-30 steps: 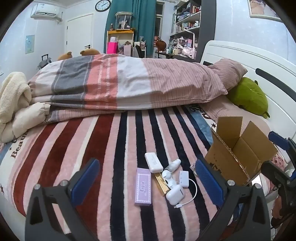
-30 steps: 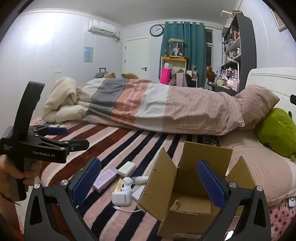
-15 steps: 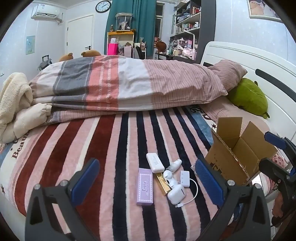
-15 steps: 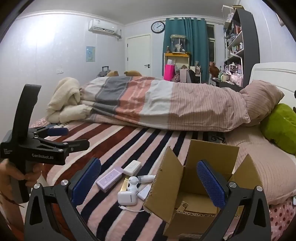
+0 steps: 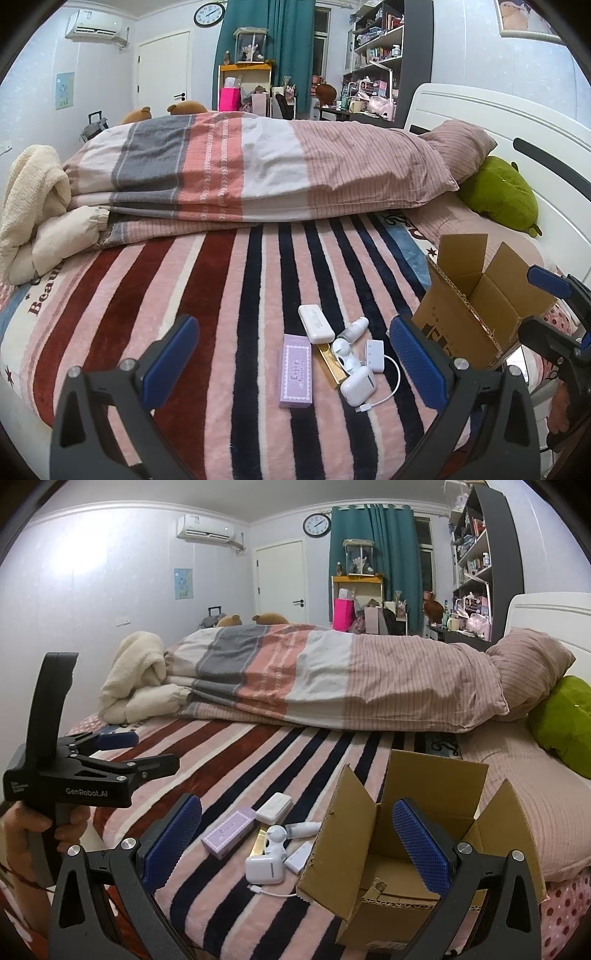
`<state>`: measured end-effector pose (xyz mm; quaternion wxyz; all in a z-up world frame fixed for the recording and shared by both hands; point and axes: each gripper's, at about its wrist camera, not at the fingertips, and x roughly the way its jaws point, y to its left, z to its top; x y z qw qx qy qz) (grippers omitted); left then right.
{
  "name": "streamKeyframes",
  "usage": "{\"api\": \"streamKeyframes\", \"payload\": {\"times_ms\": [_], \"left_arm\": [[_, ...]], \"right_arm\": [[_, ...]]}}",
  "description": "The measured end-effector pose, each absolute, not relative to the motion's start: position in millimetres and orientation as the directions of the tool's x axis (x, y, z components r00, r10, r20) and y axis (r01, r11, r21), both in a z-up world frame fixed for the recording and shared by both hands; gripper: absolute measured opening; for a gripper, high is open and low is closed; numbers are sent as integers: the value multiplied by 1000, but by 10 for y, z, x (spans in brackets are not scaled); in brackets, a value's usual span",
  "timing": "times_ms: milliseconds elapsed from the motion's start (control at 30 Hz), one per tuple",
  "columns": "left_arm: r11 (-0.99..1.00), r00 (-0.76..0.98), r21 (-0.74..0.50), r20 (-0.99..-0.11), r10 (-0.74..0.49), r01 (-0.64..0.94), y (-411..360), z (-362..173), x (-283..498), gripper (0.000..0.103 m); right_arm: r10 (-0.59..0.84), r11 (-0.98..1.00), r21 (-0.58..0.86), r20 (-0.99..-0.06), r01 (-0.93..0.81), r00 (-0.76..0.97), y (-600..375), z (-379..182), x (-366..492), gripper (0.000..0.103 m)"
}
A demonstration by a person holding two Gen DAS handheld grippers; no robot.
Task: Organize rigid objects
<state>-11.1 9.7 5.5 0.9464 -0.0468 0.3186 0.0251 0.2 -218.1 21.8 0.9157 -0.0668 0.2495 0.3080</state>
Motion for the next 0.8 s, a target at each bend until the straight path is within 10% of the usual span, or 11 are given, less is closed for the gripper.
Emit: {"api": "streamKeyframes", "payload": {"times_ms": [800], "left_arm": [[994,792,-75,-610,14,-76,99,52,-112,103]], "right_arm": [[529,796,22,-510,-605,678,-2144,184,2,103]]}}
